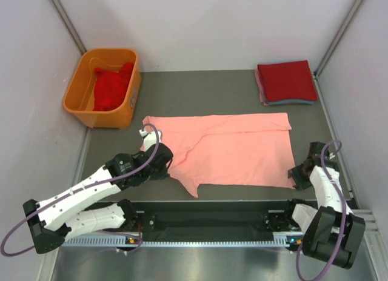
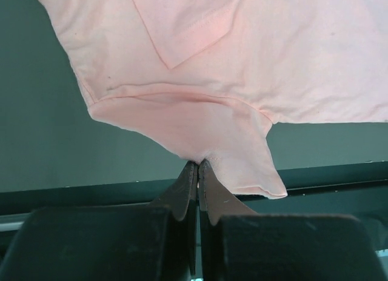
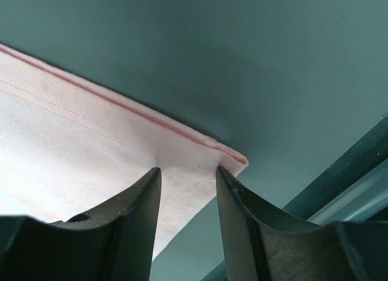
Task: Fold and stack the t-shirts
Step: Fold the tshirt
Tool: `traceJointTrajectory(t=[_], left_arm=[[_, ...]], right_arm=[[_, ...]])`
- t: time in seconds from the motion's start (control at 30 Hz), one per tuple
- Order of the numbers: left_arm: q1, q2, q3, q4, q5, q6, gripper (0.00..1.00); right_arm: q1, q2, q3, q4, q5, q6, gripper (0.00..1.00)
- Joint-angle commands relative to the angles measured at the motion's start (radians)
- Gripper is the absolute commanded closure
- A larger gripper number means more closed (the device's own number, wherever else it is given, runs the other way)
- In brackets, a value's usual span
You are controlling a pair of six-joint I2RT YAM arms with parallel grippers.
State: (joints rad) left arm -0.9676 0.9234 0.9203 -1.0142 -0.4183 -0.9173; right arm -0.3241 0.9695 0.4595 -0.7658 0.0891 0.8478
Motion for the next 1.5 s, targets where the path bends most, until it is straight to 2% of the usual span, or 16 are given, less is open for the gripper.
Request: traceJointTrajectory(t=[0.0,0.1,0.17,0.2,0.23,0.27,0.33,0.6,0.77,1.0,1.2,1.33,1.47], left_arm=[[0.007,-0.026,0.000,0.069,-0.005,0.031,1.00],[0.010,-0.028,-0.006,0.083,0.004,0.026,1.00],[0.012,-0.017,-0.006,0.089,0.006,0.028,1.00],[0.013,-0.015,-0.002,0.089,0.006,0.028,1.00],[0.012,-0.012,0.003,0.089,0.003,0.029,1.00],[0.013,-0.009,0.005,0.089,-0.002,0.029,1.00],[0.017,-0.005,0.015,0.089,-0.011,0.035,1.00],[0.059,0.045,0.040,0.097,-0.031,0.090,1.00],[0.164,0.080,0.063,0.135,0.009,0.164,1.00],[0.343,0.146,0.115,0.200,0.104,0.291,1.00],[0.406,0.219,0.153,0.238,0.147,0.333,1.00],[0.426,0.232,0.158,0.243,0.147,0.343,1.00],[0.446,0.256,0.155,0.284,0.177,0.367,1.00]], right_arm=[[-0.010,0.047,-0.028,0.049,0.017,0.014,0.57],[-0.010,0.084,-0.019,0.051,0.015,0.016,0.57],[-0.010,0.094,-0.015,0.056,0.026,0.011,0.61],[-0.010,0.094,-0.012,0.057,0.035,0.010,0.66],[-0.010,0.092,-0.013,0.059,0.043,0.008,0.82],[-0.010,0.083,-0.013,0.063,0.050,0.005,0.90],[-0.010,0.075,-0.015,0.071,0.047,-0.001,1.00],[-0.010,0.014,0.022,0.077,0.035,-0.064,1.00],[-0.010,-0.017,0.056,0.115,0.014,-0.111,1.00],[-0.009,0.026,0.091,0.177,0.003,-0.171,1.00],[0.005,0.142,0.139,0.197,-0.006,-0.222,1.00],[0.007,0.224,0.223,0.172,0.018,-0.269,0.84],[0.007,0.258,0.297,0.106,0.018,-0.277,0.78]])
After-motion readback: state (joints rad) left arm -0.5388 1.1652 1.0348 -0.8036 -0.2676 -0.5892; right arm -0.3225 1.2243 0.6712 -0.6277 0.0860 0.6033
